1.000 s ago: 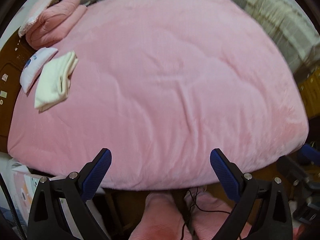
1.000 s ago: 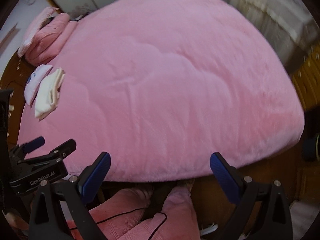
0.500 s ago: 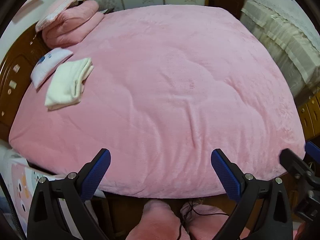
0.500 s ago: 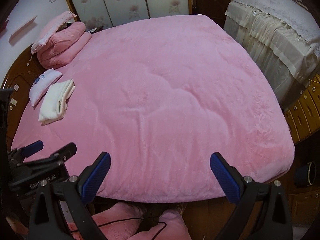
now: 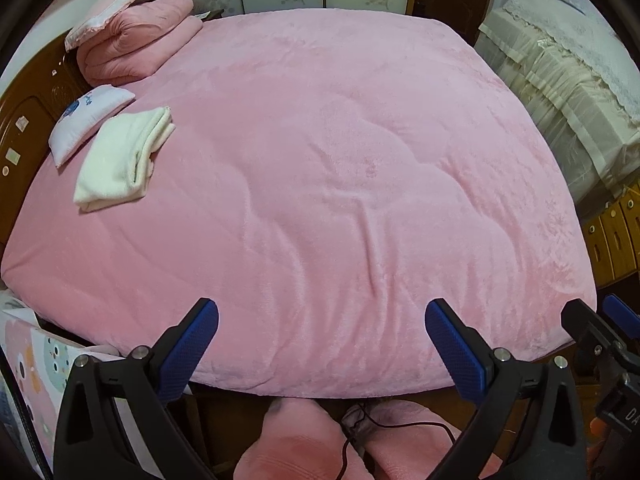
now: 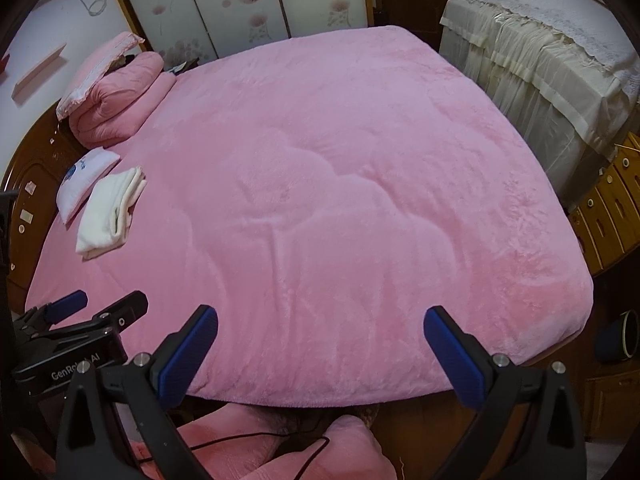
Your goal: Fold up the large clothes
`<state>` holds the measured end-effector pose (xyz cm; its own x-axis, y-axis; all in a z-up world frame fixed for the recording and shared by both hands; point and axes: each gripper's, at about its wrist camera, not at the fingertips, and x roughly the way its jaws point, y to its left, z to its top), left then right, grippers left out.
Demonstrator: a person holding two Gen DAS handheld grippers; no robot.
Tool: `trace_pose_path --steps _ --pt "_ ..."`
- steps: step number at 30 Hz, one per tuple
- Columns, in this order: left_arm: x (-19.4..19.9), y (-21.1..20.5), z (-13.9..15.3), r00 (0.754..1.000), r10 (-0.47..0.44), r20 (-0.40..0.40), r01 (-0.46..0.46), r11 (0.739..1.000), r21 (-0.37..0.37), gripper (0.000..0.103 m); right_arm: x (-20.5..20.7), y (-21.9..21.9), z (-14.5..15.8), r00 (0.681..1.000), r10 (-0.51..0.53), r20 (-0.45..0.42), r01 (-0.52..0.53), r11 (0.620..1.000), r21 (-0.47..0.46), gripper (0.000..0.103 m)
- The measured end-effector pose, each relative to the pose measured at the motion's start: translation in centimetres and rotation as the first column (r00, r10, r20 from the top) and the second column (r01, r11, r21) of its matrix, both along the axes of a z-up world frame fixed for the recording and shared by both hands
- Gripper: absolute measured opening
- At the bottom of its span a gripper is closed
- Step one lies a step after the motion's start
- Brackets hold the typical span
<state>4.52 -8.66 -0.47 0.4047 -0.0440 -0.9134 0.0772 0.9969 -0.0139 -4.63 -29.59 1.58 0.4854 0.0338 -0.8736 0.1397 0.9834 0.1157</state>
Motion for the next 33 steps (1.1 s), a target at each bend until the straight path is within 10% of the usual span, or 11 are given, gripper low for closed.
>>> trace_pose_path --steps 33 --pt "-0.5 -0.8 0.4 1.0 -0.018 0.023 0.018 1.0 0.017 0.102 1.3 -0.4 -0.3 0.998 0.06 -0.024 -0.06 0.997 -0.038 0.103"
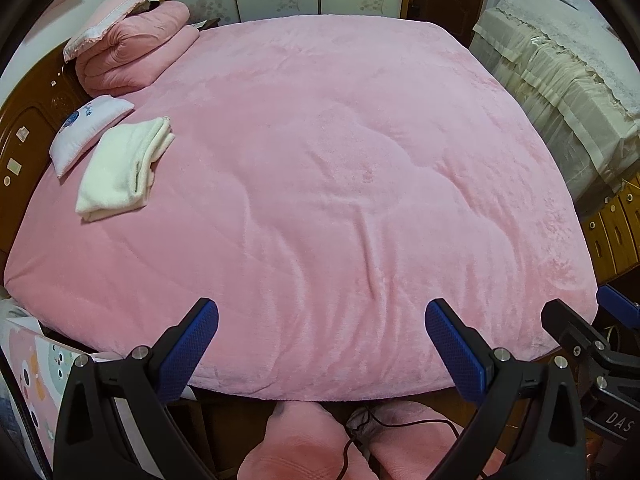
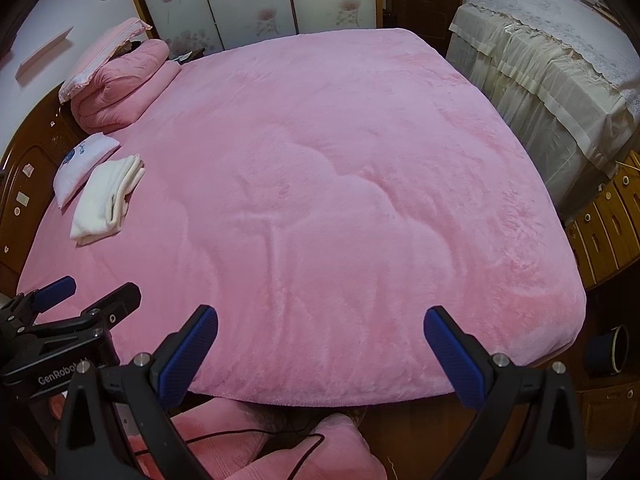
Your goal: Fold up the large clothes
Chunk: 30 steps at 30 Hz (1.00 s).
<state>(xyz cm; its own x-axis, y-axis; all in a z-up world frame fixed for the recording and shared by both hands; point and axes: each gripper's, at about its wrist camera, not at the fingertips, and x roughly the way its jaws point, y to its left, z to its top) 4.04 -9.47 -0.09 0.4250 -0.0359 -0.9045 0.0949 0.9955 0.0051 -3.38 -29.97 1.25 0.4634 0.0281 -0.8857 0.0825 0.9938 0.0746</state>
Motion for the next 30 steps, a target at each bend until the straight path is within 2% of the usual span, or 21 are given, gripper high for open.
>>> trace_pose_path --steps 30 --pt "0.2 1.3 0.2 0.999 0.048 -0.015 -0.048 0.999 -0.006 0.102 1.0 2.0 -0.4 0.998 0.061 -0.028 -0.061 0.998 -0.012 0.103"
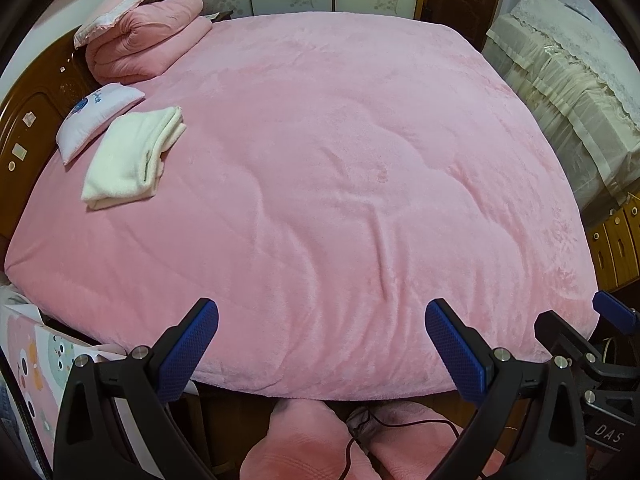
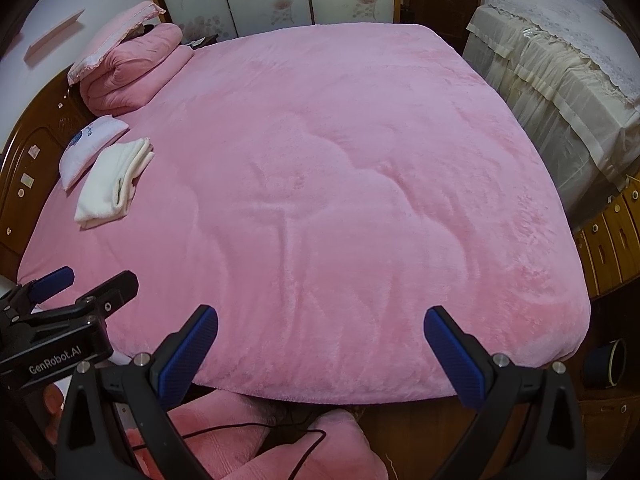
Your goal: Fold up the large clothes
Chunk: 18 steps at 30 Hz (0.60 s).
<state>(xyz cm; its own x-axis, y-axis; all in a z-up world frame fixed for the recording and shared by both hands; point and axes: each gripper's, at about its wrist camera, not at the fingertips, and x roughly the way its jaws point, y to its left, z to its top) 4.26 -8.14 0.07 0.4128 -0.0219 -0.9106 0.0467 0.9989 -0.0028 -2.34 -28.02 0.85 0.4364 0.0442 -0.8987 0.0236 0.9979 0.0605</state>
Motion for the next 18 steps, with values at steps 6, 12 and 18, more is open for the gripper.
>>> trace_pose_path --steps 6,12,18 --pt "0.25 0.09 0.1 1.0 0.005 -0.003 -0.005 1.0 -0.004 0.102 -0.15 0.64 0.0 1.0 0.009 0.001 -0.009 1.0 -0.004 0.103" --pt "0.44 0.03 -0.05 1.0 -0.005 -0.006 0.005 1.0 0.002 0.102 0.21 0.31 0.02 1.0 0.001 -0.002 -0.001 1.0 -0.002 0.103" --pt "0.63 -0.13 -0.2 1.0 -0.008 -0.009 0.008 1.0 0.003 0.102 0.17 0.58 -0.12 1.0 -0.011 -0.007 0.011 1.0 0.001 0.103"
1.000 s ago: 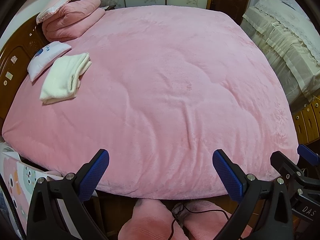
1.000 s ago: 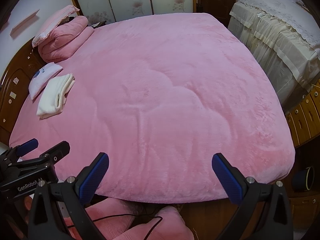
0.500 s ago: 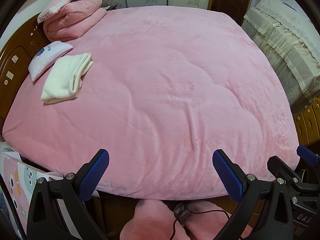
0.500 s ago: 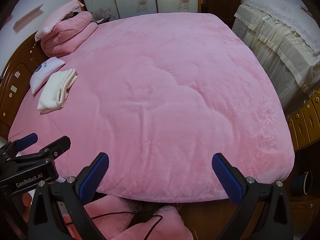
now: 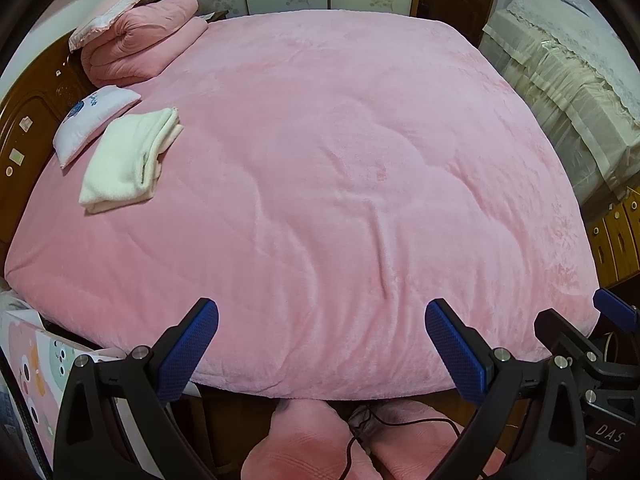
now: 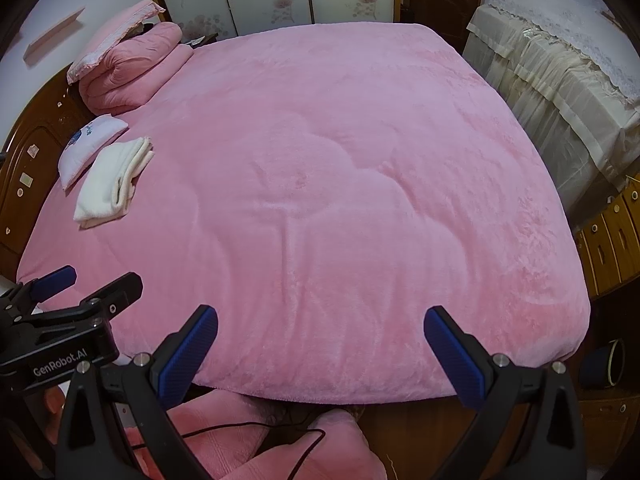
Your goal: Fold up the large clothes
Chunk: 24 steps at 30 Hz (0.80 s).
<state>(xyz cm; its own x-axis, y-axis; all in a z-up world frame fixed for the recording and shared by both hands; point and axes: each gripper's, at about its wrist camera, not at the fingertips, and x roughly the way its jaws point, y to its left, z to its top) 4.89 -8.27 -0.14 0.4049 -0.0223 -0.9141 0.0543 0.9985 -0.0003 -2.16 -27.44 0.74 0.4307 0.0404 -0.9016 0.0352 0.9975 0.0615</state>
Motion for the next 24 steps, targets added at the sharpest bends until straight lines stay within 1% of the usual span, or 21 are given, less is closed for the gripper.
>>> trace_pose_path --steps 9,16,24 --pt "0.1 -0.11 0.0 1.0 -0.004 0.011 0.004 1.0 -0.004 0.102 -0.13 0.11 0.05 1.0 -0.002 0.011 0.002 1.0 -0.007 0.103" --pt "0.32 0.0 0.19 0.999 -0.021 0.031 0.021 1.0 -0.012 0.102 -0.06 0.1 0.39 1.0 -0.007 0.024 0.008 1.0 -0.018 0.103" --pt "0.64 -0.01 0.18 0.999 -0.042 0.034 0.043 0.999 -0.013 0.102 0.13 -0.24 0.57 1.0 -0.013 0.025 0.014 1.0 -0.02 0.103"
